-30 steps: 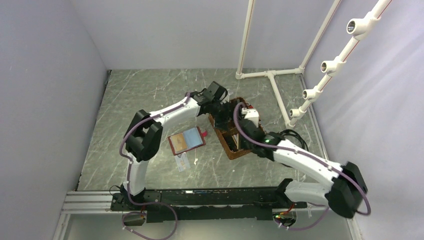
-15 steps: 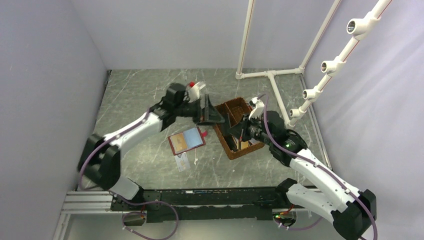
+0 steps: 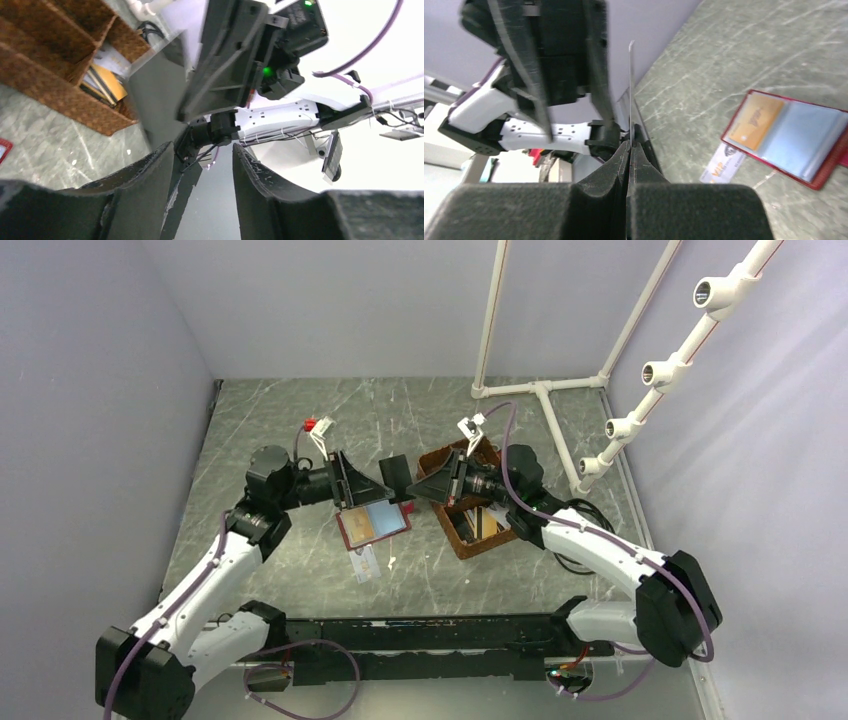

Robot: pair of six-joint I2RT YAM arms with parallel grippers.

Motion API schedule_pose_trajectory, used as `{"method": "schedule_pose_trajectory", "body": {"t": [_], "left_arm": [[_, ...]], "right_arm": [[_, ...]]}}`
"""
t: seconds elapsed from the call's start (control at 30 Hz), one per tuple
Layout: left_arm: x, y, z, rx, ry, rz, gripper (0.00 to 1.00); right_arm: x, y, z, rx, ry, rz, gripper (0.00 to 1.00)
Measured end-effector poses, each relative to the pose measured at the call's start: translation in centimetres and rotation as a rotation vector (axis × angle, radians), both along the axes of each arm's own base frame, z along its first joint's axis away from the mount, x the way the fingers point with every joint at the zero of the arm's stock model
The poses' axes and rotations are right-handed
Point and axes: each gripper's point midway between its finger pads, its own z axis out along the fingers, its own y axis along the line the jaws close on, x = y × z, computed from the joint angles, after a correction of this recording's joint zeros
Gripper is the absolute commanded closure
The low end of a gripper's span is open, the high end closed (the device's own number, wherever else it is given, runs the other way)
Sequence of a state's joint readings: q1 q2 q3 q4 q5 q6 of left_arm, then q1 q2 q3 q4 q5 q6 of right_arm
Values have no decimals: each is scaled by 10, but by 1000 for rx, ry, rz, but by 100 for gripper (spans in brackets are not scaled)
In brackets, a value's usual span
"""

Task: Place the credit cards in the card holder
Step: Pick up the credit card from the storage box, then insert the credit card into the card holder.

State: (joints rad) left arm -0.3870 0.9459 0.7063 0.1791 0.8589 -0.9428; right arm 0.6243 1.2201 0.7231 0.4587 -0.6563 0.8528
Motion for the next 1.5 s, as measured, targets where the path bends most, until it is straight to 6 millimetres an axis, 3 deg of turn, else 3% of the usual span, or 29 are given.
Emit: {"method": "schedule_pose_trajectory", "body": {"t": [0.07,0.13,0.23,0.37,0.57,0.7,0.77,0.87,1.0,1.03,1.1,1.13,1.2,1.3,1.37,1.5], "left_arm": [[6,4,-10,8,41,25,36],[9,9,-18,23,78,48,11],[14,21,-26,50,123,118,6],[15,29,-24,-8,121,148,22],[24,23,-35,-110,189,92,61],[21,24,-23,-111,124,76,100],[20,26,-19,-88,108,84,100],[23,33,-15,-29,65,130,91],[28,40,-26,42,78,151,99],[29,42,-33,61,92,155,100],[30,46,-46,96,124,166,100],[31,49,-52,119,142,175,100],[32,57,-68,185,199,202,100],[42,73,-95,312,308,252,100],[48,78,-117,372,390,248,100],[46,91,-166,470,564,232,100]], "right_arm": [[-3,4,6,31,1,24,100],[-4,6,11,50,-5,34,100],[-6,7,17,71,-11,47,100],[-10,10,28,97,-28,83,100],[-11,19,25,99,-11,123,100],[-9,24,14,84,24,132,100],[-7,27,9,67,39,136,100],[2,36,9,45,47,150,100],[5,45,1,26,63,182,100],[6,47,-5,15,77,188,92],[9,52,-21,-22,114,196,58],[11,54,-31,-53,136,195,48],[23,60,-53,-150,166,161,43],[51,73,-80,-324,143,92,45],[64,80,-99,-425,113,77,58],[64,73,-150,-597,132,87,81]]}}
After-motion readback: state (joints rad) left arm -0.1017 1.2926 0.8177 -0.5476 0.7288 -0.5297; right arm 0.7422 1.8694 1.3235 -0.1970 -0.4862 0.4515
